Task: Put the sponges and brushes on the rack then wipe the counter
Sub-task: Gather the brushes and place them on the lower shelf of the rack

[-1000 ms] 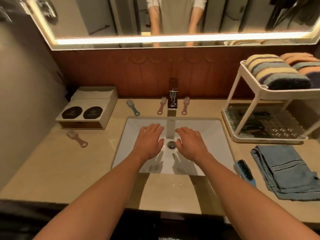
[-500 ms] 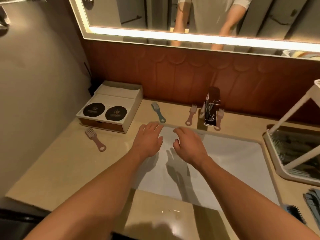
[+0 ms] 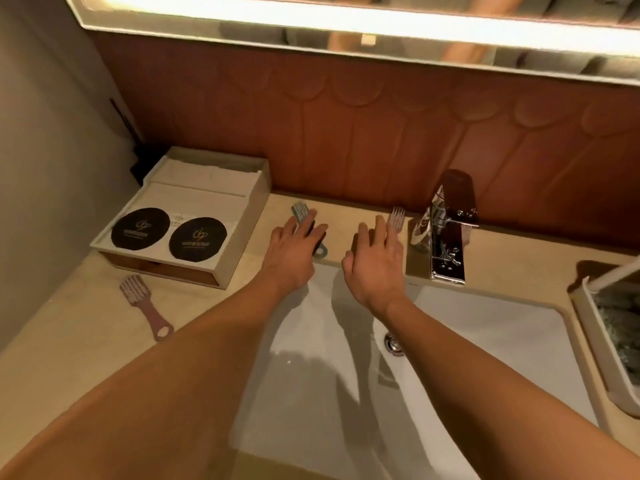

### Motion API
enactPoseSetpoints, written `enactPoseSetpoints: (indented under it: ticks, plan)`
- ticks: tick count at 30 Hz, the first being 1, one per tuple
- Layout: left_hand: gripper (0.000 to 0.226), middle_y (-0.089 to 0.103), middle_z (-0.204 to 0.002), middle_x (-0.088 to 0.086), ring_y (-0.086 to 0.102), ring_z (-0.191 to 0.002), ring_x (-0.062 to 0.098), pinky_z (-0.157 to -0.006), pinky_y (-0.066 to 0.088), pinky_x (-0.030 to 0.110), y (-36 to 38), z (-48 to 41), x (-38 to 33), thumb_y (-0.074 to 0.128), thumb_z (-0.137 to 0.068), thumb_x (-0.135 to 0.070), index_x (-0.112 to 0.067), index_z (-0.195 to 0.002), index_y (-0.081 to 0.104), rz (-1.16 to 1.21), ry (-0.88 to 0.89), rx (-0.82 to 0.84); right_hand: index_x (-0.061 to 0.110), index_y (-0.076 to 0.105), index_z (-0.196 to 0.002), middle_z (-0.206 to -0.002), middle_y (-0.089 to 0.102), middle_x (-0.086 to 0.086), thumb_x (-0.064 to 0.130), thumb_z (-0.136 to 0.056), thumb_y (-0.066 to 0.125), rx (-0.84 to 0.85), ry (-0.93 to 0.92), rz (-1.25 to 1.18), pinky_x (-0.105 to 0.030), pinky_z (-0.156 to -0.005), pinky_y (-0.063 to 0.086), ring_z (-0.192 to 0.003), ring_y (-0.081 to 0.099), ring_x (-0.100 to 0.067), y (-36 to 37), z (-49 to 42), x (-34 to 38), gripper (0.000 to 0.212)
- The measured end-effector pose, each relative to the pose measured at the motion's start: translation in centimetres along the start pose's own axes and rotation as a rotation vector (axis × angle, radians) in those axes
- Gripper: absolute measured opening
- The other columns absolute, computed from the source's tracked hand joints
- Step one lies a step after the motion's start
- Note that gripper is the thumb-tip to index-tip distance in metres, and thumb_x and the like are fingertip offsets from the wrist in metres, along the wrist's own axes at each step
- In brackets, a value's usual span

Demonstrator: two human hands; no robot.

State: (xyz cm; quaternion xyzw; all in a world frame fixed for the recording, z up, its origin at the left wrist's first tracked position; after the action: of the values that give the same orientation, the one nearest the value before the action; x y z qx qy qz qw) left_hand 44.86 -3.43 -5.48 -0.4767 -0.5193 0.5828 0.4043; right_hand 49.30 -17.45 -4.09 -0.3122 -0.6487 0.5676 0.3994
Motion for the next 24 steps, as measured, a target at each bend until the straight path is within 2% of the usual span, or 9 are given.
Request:
enactPoseSetpoints:
  ticks: [3,5,6,9,12,16,20,22,24]
  plan:
    - [0.087,-0.006,-0.170,0.001,0.005,-0.154,0.034,-0.121,0.015,0.049,-0.2,-2.5,0.6,0.061,-0.090,-0.001,-0.030,-0.159,0.017,-0.051,-0.002,0.037,0.007,0.009,-0.160,-0.166,-0.004,-0.024,0.041,-0.107,0.020,0.017,0.148,0.031,-0.050,-0.124,0.006,-0.153,-0.003,-0.041,0.4,-2.7,-1.6,0.064]
    - [0.089,-0.008,-0.170,-0.001,0.003,-0.155,0.032,-0.123,0.013,0.048,-0.1,-4.0,1.0,0.063,-0.091,0.001,-0.030,-0.160,0.016,-0.046,-0.030,0.095,0.005,0.008,-0.159,-0.165,0.000,-0.025,0.043,-0.107,0.019,0.057,0.247,0.003,-0.051,-0.123,0.009,-0.153,0.003,-0.042,1.0,-4.0,-2.6,0.066]
    - [0.088,-0.003,-0.170,-0.001,0.005,-0.155,0.031,-0.124,0.015,0.046,0.0,-4.6,1.1,0.063,-0.091,0.002,-0.029,-0.160,0.018,-0.035,-0.040,0.124,0.004,0.014,-0.158,-0.165,0.008,-0.025,0.043,-0.106,0.020,0.064,0.270,-0.010,-0.050,-0.121,0.015,-0.151,0.011,-0.042,1.2,-4.5,-2.8,0.065]
    - [0.078,0.027,-0.162,0.005,0.021,-0.147,0.029,-0.120,0.026,0.038,0.4,-6.0,1.1,0.065,-0.088,0.002,-0.022,-0.155,0.032,-0.001,-0.011,0.117,0.003,0.037,-0.145,-0.149,0.037,-0.020,0.038,-0.106,0.030,-0.020,0.200,-0.018,-0.043,-0.109,0.033,-0.132,0.039,-0.036,1.0,-5.5,-2.1,0.053]
    - [0.056,0.047,-0.141,0.007,0.033,-0.132,0.027,-0.109,0.039,0.036,0.8,-6.4,0.8,0.067,-0.085,0.003,-0.015,-0.136,0.054,-0.003,0.045,0.059,0.006,0.045,-0.135,-0.137,0.043,-0.015,0.027,-0.104,0.042,-0.061,0.082,-0.085,-0.039,-0.099,0.039,-0.119,0.045,-0.031,1.3,-5.9,-0.9,0.038]
    - [0.038,0.053,-0.129,0.005,0.039,-0.124,0.026,-0.098,0.048,0.038,0.3,-6.2,0.6,0.071,-0.085,0.001,-0.013,-0.119,0.063,-0.057,0.077,0.031,0.010,0.052,-0.126,-0.127,0.048,-0.011,0.018,-0.102,0.051,-0.099,0.080,-0.223,-0.036,-0.094,0.039,-0.112,0.047,-0.029,1.2,-6.0,-0.6,0.025]
    - [0.026,0.060,-0.119,0.004,0.046,-0.112,0.026,-0.092,0.042,0.036,-0.8,-5.3,-0.1,0.066,-0.091,-0.009,-0.016,-0.116,0.067,-0.162,0.176,-0.040,0.009,0.050,-0.131,-0.129,0.045,-0.013,0.017,-0.102,0.054,-0.097,0.145,-0.312,-0.037,-0.098,0.040,-0.112,0.049,-0.031,1.3,-5.9,0.0,0.030]
    - [0.026,0.061,-0.116,0.002,0.048,-0.110,0.026,-0.091,0.036,0.036,-1.3,-4.6,-0.3,0.063,-0.092,-0.012,-0.019,-0.116,0.067,-0.222,0.189,-0.091,0.005,0.053,-0.130,-0.130,0.043,-0.014,0.016,-0.101,0.056,-0.060,0.125,-0.290,-0.036,-0.099,0.042,-0.115,0.048,-0.031,1.6,-5.5,0.6,0.031]
    - [0.028,0.060,-0.118,0.002,0.048,-0.114,0.026,-0.095,0.032,0.040,-1.4,-3.8,-0.4,0.061,-0.091,-0.011,-0.019,-0.118,0.065,-0.240,0.178,-0.090,0.009,0.059,-0.123,-0.123,0.048,-0.012,0.012,-0.094,0.065,-0.013,0.101,-0.206,-0.033,-0.096,0.041,-0.112,0.046,-0.028,2.0,-4.7,0.9,0.030]
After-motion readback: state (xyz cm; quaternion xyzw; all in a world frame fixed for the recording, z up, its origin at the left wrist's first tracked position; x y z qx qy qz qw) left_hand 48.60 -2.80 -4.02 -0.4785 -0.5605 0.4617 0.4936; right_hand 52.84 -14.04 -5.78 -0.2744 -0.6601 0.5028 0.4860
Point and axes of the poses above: each hand's wrist, its own z-axis away from the middle knuckle, its own y-axis out of the palm, x = y × z, the point moved 8 cm from there along -z, towards the middle knuckle
